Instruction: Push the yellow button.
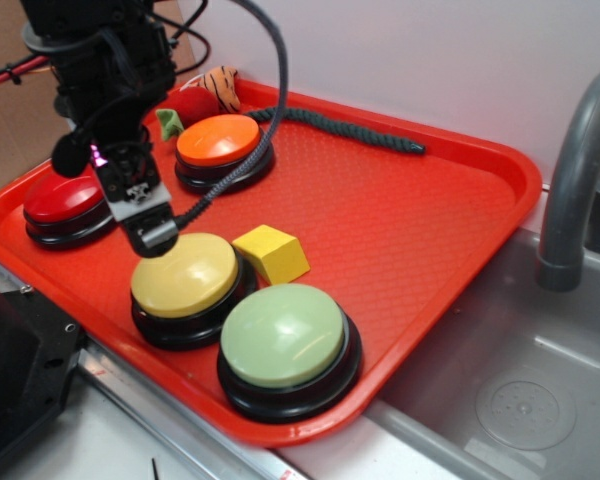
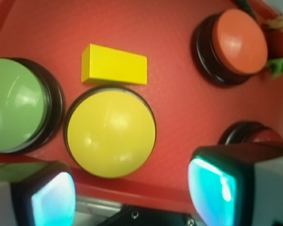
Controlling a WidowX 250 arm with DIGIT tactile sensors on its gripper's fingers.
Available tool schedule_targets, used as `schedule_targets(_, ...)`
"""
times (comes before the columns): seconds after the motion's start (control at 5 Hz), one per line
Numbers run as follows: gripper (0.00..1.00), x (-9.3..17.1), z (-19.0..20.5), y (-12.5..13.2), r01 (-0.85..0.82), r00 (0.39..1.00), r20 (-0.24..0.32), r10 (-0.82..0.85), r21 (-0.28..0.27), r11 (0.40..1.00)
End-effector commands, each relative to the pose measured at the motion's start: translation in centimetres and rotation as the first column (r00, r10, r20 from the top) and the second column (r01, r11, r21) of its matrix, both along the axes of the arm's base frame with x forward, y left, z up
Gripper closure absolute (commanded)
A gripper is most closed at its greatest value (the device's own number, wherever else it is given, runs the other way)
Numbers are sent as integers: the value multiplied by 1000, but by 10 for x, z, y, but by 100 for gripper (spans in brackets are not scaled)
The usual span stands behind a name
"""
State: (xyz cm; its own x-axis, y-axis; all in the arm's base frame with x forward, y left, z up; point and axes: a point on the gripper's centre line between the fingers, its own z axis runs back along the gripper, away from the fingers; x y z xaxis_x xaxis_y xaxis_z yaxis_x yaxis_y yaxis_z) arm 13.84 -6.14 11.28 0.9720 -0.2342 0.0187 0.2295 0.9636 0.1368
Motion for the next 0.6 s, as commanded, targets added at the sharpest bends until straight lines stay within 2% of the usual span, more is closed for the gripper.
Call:
schedule_targets(0.0, 0, 1, 10, 2, -115, 993, -50, 110, -116, 987)
schedule_targets(0.2, 0, 0, 7, 6, -170, 977, -164, 139, -196, 966)
schedule_targets(0.4, 0, 0, 6, 9, -220, 957, -237, 166, -228, 948)
